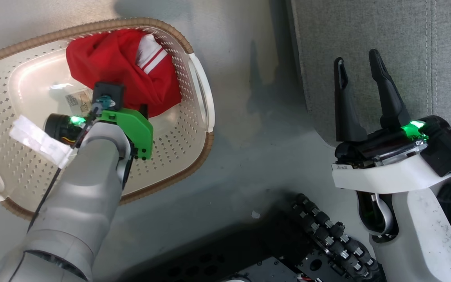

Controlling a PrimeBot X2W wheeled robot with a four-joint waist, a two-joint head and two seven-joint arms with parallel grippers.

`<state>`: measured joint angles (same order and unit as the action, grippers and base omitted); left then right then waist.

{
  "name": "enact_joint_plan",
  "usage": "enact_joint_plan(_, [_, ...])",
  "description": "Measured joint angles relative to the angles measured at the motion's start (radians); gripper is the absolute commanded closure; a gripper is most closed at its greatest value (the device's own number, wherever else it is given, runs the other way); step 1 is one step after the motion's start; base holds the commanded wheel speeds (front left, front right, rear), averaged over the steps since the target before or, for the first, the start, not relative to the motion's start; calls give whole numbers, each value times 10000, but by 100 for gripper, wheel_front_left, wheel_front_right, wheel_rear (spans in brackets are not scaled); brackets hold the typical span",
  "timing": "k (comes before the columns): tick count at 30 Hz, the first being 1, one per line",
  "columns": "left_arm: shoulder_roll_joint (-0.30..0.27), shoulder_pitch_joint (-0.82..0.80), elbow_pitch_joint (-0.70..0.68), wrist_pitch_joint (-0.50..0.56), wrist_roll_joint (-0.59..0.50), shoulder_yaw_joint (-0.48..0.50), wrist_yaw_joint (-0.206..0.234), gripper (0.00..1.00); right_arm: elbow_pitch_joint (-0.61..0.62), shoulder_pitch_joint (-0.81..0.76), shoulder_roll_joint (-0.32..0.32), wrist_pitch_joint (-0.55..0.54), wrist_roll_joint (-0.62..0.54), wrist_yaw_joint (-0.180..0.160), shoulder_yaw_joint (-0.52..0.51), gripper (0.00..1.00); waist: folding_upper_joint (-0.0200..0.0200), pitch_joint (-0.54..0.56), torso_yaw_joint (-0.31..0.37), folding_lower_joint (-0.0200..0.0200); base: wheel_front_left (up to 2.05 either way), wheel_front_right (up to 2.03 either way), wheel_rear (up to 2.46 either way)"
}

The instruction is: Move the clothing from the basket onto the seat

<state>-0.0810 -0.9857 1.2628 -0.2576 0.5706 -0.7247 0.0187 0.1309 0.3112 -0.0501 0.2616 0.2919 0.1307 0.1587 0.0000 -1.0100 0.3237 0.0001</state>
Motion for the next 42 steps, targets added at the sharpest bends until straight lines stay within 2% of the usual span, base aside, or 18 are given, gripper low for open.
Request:
enact_joint_plan(8, [-251,-305,115,123,466,403,17,0,-48,35,0,0,153,0,142,0,0,-71,191,0,0,0,0])
enact_joint_plan(9, [-270,-312,128,144,508,422,-12,47,-54,38,0,0,167,0,146,0,0,-76,210,0,0,0,0])
enact_joint_plan(10, [-290,-317,140,144,522,424,-27,58,-58,43,0,0,173,0,150,0,0,-79,226,0,0,0,0])
enact_joint_plan(11, [-316,-336,155,144,522,420,-94,100,-58,56,0,0,199,0,155,0,0,-81,245,-1,0,0,0])
enact_joint_plan(25, [-504,-85,0,-33,349,226,-359,100,-303,78,2,8,4,0,52,0,0,317,191,0,0,0,0])
enact_joint_plan(34, [-679,1442,-1822,-35,-144,625,-272,100,-754,70,8,10,-569,0,105,0,0,1284,-108,0,0,0,0])
enact_joint_plan(42, [-663,2842,-3419,-36,-616,1488,-251,100,-1166,-45,15,-65,-1093,0,-10,0,0,2465,-610,-1,0,0,0])
